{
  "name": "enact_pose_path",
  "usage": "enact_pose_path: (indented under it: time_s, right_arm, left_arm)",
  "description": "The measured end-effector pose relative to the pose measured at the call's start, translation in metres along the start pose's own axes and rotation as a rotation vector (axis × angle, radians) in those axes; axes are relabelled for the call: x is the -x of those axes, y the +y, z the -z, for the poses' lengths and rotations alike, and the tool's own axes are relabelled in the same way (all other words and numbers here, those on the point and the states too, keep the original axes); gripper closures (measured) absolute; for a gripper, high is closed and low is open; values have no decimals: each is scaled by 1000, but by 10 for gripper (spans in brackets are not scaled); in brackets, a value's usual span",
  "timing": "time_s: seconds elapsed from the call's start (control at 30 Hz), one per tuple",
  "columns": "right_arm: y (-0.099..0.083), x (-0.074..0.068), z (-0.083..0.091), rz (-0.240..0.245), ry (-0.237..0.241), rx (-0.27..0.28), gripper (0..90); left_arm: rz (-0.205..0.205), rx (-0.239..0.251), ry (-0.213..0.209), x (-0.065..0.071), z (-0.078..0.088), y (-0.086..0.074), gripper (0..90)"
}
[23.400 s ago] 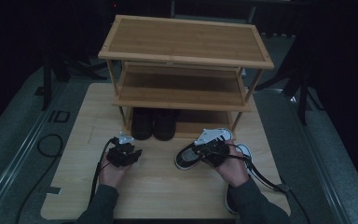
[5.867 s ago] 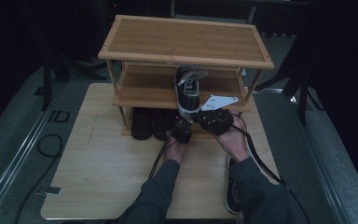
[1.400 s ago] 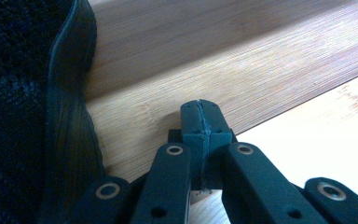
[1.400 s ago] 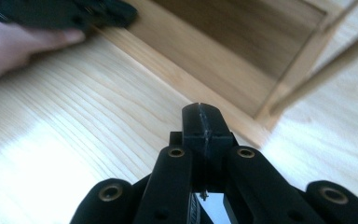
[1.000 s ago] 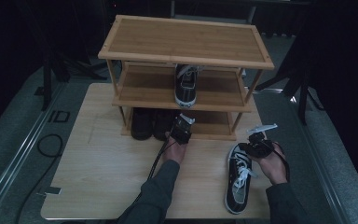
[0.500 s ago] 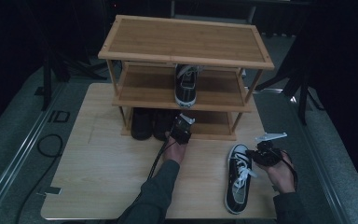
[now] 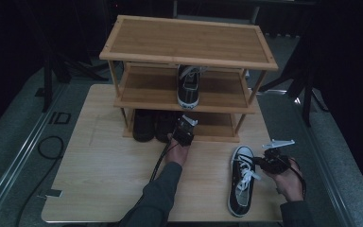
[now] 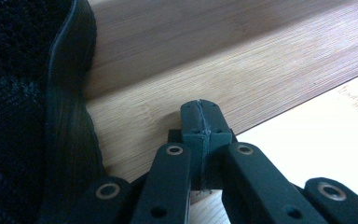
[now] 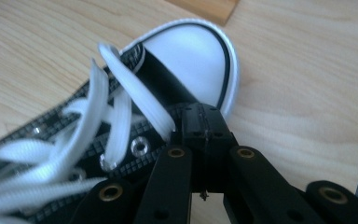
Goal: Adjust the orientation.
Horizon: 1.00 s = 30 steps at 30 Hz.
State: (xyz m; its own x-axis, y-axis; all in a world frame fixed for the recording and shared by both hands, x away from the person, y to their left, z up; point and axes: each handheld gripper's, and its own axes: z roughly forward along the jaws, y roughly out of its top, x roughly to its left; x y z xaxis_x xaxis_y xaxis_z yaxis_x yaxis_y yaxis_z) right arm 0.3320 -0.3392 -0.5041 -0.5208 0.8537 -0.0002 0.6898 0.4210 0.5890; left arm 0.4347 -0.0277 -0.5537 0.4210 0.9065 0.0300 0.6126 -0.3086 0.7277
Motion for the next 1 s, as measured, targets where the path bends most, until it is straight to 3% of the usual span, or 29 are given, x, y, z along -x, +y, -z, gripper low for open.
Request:
enact_pose_path:
  time_s: [0.27, 0.6, 1.0]
  right_arm:
    - [-19, 3, 6, -27, -4, -17, 900]
    - [-40, -14, 9, -2, 21, -42, 900]
    - [-54, -20, 10, 11, 65, -79, 900]
  left_arm:
    - [-6, -5, 2, 0, 0, 0, 898]
    - [-5, -5, 3, 0, 1, 0, 899]
    - [-4, -5, 2, 0, 1, -1, 898]
